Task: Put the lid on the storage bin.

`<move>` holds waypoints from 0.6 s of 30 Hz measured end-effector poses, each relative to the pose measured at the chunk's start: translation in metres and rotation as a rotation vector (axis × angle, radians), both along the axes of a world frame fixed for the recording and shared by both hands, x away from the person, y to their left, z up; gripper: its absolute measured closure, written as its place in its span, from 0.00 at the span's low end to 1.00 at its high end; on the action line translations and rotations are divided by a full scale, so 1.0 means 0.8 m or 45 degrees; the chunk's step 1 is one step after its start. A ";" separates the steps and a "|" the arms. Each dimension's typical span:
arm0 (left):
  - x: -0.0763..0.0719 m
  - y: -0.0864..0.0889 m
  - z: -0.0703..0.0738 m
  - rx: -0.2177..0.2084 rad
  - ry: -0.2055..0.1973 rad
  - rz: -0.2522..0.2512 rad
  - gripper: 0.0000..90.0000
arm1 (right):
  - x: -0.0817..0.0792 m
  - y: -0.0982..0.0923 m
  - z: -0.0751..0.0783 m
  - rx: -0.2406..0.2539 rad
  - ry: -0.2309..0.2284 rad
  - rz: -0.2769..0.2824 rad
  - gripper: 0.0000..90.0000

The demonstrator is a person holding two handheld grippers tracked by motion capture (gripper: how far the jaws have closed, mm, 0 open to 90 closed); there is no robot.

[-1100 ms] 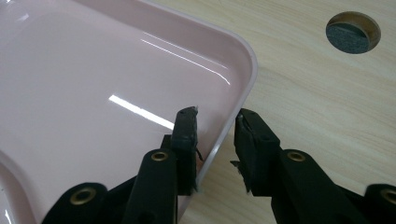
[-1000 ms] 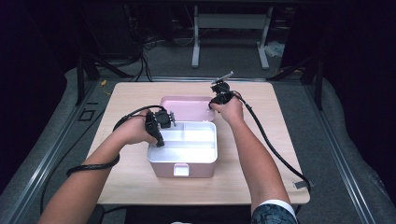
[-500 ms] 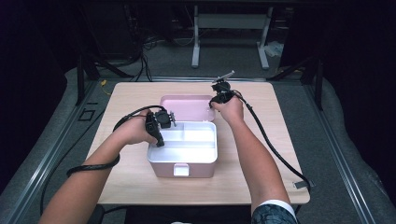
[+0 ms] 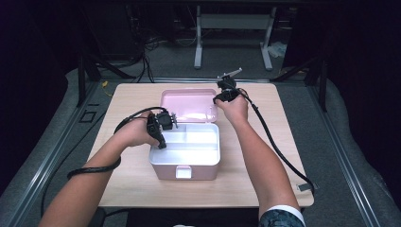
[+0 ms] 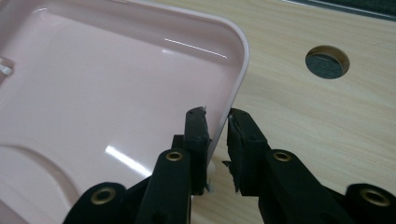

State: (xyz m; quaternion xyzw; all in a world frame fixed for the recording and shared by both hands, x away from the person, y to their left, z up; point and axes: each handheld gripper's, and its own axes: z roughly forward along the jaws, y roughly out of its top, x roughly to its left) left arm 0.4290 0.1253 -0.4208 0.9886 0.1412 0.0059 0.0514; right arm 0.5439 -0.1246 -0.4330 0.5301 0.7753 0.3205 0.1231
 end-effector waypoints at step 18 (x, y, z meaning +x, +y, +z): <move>-0.001 0.005 0.000 -0.039 -0.013 0.012 0.82 | -0.028 -0.007 0.039 0.078 -0.139 -0.001 0.92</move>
